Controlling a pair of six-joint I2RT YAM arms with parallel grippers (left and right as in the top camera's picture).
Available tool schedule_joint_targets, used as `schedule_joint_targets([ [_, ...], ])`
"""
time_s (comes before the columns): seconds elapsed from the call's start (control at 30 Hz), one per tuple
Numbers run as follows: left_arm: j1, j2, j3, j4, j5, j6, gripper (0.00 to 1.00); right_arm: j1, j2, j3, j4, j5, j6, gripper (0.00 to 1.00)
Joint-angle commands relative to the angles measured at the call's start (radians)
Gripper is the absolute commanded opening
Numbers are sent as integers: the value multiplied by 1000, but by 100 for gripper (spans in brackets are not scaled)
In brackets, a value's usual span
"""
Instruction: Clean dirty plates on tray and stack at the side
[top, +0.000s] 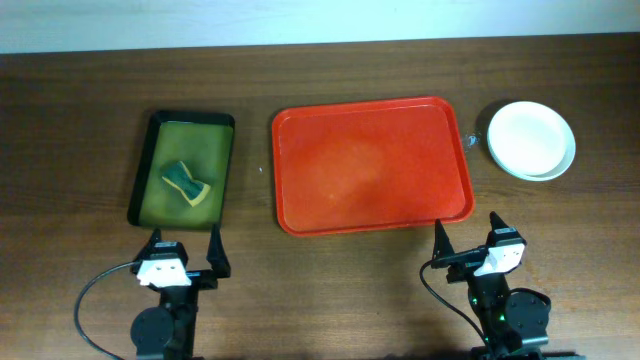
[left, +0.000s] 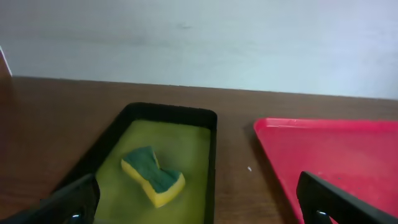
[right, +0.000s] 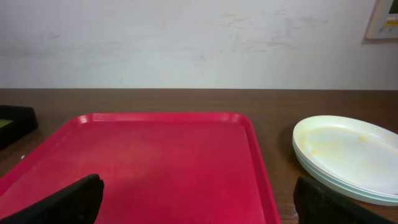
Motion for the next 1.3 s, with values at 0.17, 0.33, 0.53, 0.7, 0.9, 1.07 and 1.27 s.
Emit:
schedule_joint_targets([
  [0.17, -5, -6, -6, -6, -15, 72, 99, -6, -6, -9, 0, 5, 1, 98],
  [0.33, -5, -6, -6, -7, -16, 77, 99, -6, -6, -9, 0, 5, 1, 98],
  [0.53, -3, -7, -6, -2, -15, 132, 99, -6, -6, -9, 0, 5, 1, 98],
  [0.7, -3, -7, -6, -2, -15, 132, 99, -6, -6, -9, 0, 5, 1, 98],
  [0.9, -3, -6, -6, -2, -15, 132, 99, -6, -6, -9, 0, 5, 1, 98],
  [1.07, -3, -6, -6, -2, -15, 132, 99, -6, -7, -9, -1, 5, 1, 98],
  [1.27, -3, -6, -6, -2, -15, 132, 99, -6, -6, -9, -1, 5, 1, 98],
])
